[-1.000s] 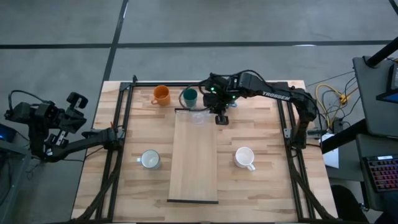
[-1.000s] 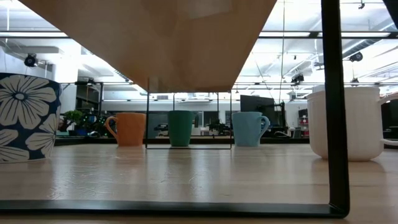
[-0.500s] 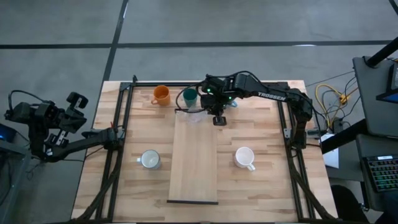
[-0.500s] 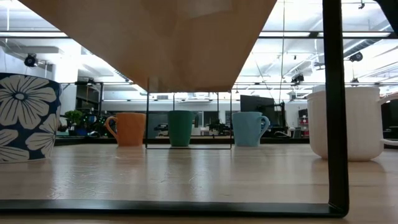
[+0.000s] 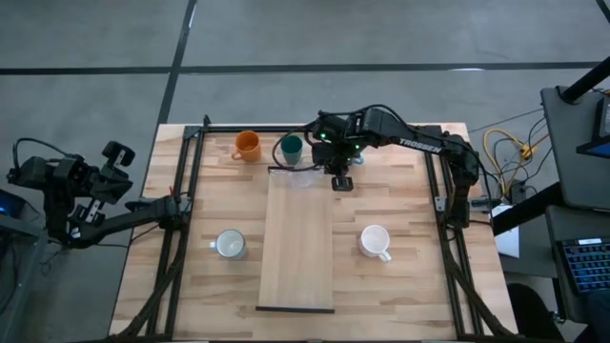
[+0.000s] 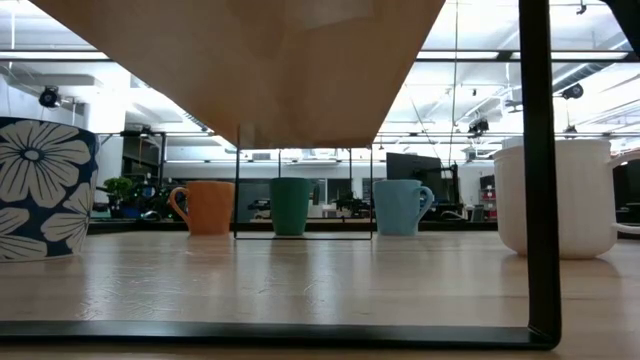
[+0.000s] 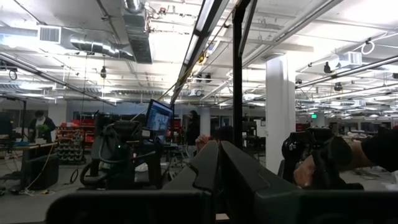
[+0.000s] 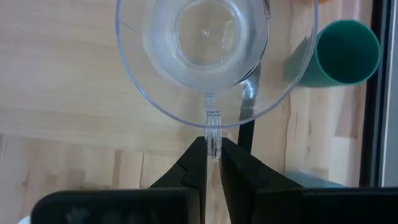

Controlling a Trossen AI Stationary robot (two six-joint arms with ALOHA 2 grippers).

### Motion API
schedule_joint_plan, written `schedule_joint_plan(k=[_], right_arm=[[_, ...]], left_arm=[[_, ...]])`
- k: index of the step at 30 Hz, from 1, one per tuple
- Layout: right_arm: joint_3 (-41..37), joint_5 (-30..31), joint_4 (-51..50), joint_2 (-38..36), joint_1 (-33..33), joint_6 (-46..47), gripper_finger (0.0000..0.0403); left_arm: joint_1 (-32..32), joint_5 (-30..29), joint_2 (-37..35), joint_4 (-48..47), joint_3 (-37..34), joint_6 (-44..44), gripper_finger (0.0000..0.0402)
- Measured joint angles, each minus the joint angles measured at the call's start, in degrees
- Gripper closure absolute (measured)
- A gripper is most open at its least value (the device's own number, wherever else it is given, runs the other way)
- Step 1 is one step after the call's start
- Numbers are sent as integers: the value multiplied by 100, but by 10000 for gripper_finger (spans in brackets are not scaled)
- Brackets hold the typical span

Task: Stack small to large cups/mugs on shelf
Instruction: Put the transparent mug on the shelf

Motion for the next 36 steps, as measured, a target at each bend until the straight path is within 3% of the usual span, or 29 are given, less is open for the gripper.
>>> schedule_joint_plan(k=[36], right_arm=[[33, -14, -233, 22, 0, 118, 374]], left_arm=[[-1, 44, 0, 0, 0, 2, 398]])
